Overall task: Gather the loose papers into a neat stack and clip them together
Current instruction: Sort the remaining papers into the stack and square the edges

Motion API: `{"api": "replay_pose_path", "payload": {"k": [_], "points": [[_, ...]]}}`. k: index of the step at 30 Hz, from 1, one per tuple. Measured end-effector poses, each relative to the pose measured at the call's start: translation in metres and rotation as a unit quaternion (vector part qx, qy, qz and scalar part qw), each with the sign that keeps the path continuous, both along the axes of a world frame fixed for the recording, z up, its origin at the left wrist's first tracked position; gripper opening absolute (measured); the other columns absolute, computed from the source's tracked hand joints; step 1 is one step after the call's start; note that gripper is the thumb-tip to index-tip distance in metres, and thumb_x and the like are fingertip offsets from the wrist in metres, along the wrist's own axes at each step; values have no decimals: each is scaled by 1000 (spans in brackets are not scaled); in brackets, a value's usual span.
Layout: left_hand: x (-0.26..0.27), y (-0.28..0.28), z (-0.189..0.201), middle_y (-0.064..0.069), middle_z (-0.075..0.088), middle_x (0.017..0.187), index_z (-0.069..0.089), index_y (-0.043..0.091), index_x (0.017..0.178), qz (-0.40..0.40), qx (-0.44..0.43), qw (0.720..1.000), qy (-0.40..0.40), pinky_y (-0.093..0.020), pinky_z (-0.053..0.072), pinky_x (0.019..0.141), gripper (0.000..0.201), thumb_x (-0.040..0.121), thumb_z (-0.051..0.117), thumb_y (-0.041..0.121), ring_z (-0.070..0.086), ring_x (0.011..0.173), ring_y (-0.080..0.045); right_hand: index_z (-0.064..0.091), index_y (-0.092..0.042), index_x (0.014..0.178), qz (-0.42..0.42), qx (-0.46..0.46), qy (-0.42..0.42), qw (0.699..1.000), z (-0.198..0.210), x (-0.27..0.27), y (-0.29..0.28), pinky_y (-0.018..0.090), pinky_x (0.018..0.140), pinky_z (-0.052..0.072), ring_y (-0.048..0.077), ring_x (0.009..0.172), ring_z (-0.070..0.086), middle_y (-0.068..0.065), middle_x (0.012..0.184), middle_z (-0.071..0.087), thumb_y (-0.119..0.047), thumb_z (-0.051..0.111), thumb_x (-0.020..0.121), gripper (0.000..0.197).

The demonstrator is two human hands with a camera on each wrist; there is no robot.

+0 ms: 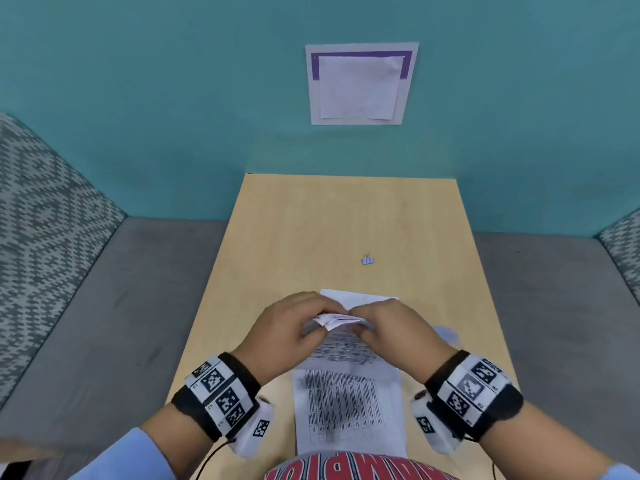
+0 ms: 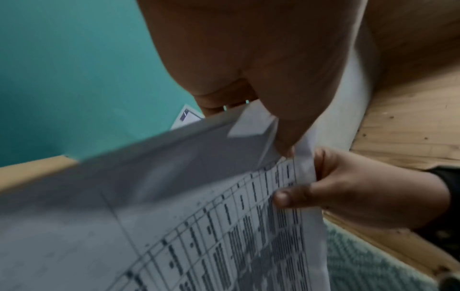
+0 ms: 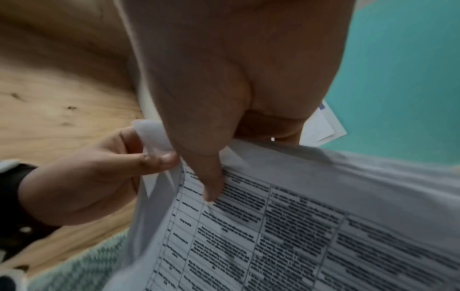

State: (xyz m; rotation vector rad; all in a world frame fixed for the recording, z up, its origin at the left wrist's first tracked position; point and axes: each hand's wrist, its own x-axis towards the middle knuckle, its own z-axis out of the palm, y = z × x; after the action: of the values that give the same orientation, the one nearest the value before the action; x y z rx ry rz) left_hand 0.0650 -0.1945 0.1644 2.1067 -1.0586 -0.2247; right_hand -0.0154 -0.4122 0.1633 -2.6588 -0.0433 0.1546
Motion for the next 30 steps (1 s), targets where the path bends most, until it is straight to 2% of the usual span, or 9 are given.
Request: {"api": "replay_pose_path", "payload": {"k": [4,7,9,12,16,21,26,28,30], "points": [[18,16,28,17,74,93,70,40,115,67,19,993,96,-22,54,77,29,88,82,44,70,87,-3,72,-41,70,-83,181,6,980,16,-6,-14,27,56,40,2,50,48,-11,53,60,-26,69,98,32],[33,46,35,15,76,83,76,31,91,79,44,992,90,-25,55,70,26,85,81,55,69,74,-1,80,-31,75,-181,338,-46,922,34,-15,-34,21,65,53,0,65,66,-12,73,79,-20,76,94,22],[34,56,34,-3,80,85,80,17,87,106,-61,980,155,-24,60,75,47,75,85,62,72,74,-7,82,-18,93,-211,421,-57,880,45,-24,-41,18,74,59,3,82,76,-7,91,84,-14,74,94,9],[23,49,35,-6,81,99,81,16,101,69,-136,963,221,-19,58,88,38,73,94,39,75,91,-11,81,-13,99,-217,483,-64,846,43,-36,-40,16,74,58,7,88,78,-2,97,84,-7,74,92,11],[4,24,-8,11,75,118,76,29,120,34,-45,977,208,-22,54,98,38,85,89,29,70,114,-11,81,-18,109,-162,411,-39,897,5,-40,-30,15,86,53,4,105,73,-9,112,80,-7,80,89,23],[4,4,-39,17,79,94,80,44,98,120,-69,960,243,-25,53,77,21,98,77,23,71,85,-4,78,-48,88,-214,374,-7,902,-26,-27,-21,23,71,49,12,74,69,4,85,79,-27,76,94,22],[10,1,-26,-12,73,78,79,35,92,204,-161,932,254,-30,48,68,4,93,81,32,63,72,-14,79,-41,97,-184,371,-80,907,-11,-23,-20,30,75,54,20,79,70,6,89,78,-30,73,97,13],[6,3,-34,1,78,84,79,38,94,173,-143,939,260,-23,50,70,14,93,83,25,67,75,-8,80,-38,94,-205,380,-42,901,-24,-31,-17,27,74,57,13,78,74,-3,87,81,-37,76,92,5],[-1,4,-50,13,77,82,79,37,96,154,-72,938,301,-26,52,71,12,88,87,32,67,73,-6,79,-23,93,-233,361,8,903,-46,-39,-16,40,74,61,27,80,76,9,84,80,-56,77,83,34]]}}
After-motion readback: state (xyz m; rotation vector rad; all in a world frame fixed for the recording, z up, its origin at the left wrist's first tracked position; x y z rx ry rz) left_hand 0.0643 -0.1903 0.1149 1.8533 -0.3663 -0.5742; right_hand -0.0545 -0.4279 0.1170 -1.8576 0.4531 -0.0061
